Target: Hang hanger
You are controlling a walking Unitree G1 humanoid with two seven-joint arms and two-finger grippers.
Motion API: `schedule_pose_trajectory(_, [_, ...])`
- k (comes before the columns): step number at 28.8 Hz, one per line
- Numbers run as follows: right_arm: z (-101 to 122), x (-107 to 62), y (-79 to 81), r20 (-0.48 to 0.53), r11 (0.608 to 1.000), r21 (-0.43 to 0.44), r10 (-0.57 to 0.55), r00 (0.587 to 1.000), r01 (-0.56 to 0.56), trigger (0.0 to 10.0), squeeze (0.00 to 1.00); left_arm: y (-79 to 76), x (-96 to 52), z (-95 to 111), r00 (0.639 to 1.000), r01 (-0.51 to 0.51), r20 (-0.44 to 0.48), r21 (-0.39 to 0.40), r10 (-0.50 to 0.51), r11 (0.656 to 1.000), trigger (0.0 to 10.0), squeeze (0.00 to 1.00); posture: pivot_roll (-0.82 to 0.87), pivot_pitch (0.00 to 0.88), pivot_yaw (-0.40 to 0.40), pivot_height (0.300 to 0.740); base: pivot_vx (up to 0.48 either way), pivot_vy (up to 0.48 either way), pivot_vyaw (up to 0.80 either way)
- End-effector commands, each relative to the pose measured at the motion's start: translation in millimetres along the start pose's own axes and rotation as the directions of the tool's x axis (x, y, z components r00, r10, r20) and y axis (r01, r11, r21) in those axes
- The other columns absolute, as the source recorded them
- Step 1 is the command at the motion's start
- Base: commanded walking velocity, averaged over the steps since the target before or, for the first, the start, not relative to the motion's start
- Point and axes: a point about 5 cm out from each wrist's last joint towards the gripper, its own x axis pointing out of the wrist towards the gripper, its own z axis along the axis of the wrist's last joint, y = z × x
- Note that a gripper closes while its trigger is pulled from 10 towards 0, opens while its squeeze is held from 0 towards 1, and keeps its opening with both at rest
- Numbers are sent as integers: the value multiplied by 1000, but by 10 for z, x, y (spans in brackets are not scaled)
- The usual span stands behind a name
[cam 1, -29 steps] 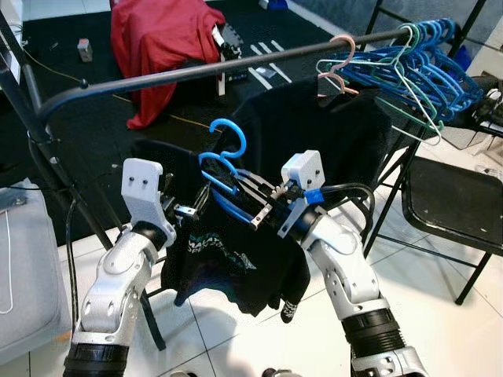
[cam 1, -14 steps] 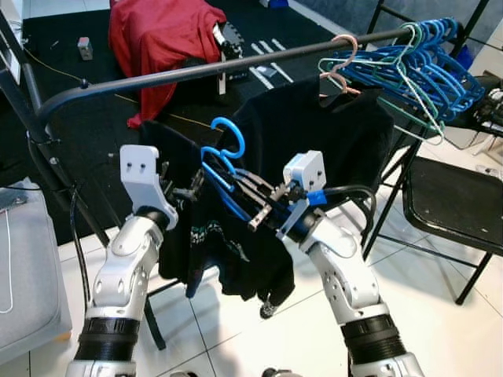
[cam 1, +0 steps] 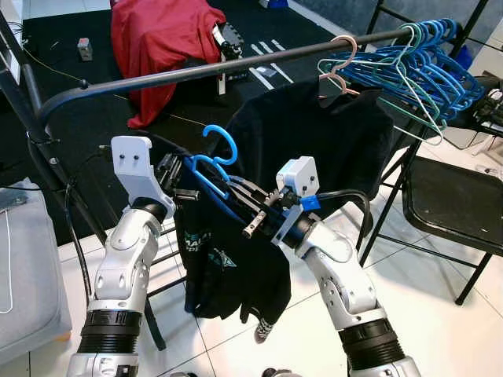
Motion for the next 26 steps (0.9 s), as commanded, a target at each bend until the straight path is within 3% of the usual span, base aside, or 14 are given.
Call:
schedule_pose_trajectory(1, [32, -7, 35, 23, 1000, 6, 7, 1000, -7, 0, 0, 0, 17, -2, 1000, -10, 15, -12, 11, 1000, 0, 0, -44, 128, -2, 740, 0, 0, 0])
schedule_pose_trajectory(6, [25, -10, 36, 20, 1000, 7, 6, 1000, -6, 0, 0, 12, 25, 9, 1000, -18, 24, -5, 18, 1000, 0, 0, -43, 126, -2, 740, 0, 0, 0])
schedule_pose_trajectory(9, [-54, -57, 52, -20, 1000, 2, 10, 1000, -10, 0, 0, 166, 53, 96, 991, -120, 64, 71, 116, 990, 0, 0, -44, 127, -1, 740, 0, 0, 0])
schedule_pose_trajectory(14, [-115, -99, 68, -53, 1000, 1, 16, 998, -16, 0, 0, 245, 65, 152, 984, -164, 91, 104, 154, 981, 0, 0, -43, 133, -1, 740, 0, 0, 0])
schedule_pose_trajectory(16, [-194, -179, 109, -93, 999, -5, 36, 995, -36, 0, 0, 298, 87, 221, 978, -183, 121, 126, 168, 975, 0, 0, -42, 136, -2, 740, 0, 0, 0])
schedule_pose_trajectory(17, [-317, -321, 157, -158, 998, 11, 57, 986, -56, 0, 0, 314, 144, 321, 976, -171, 160, 147, 147, 974, 0, 0, -45, 141, 1, 740, 0, 0, 0])
schedule_pose_trajectory(18, [-317, -321, 157, -158, 998, 11, 57, 986, -56, 0, 0, 314, 144, 321, 976, -171, 160, 147, 147, 974, 0, 0, -45, 141, 1, 740, 0, 0, 0])
schedule_pose_trajectory(19, [-425, -446, 193, -219, 997, 36, 72, 973, -65, 0, 0, 315, 196, 397, 975, -154, 186, 165, 123, 974, 0, 0, -47, 141, 4, 740, 0, 0, 0])
schedule_pose_trajectory(23, [-425, -446, 193, -219, 997, 36, 72, 973, -65, 0, 0, 315, 196, 397, 975, -154, 186, 165, 123, 974, 0, 0, -47, 141, 4, 740, 0, 0, 0])
schedule_pose_trajectory(26, [-577, -624, 236, -301, 996, 68, 77, 950, -59, 0, 0, 289, 280, 480, 976, -110, 208, 207, 66, 972, 0, 0, -50, 146, 9, 740, 0, 0, 0])
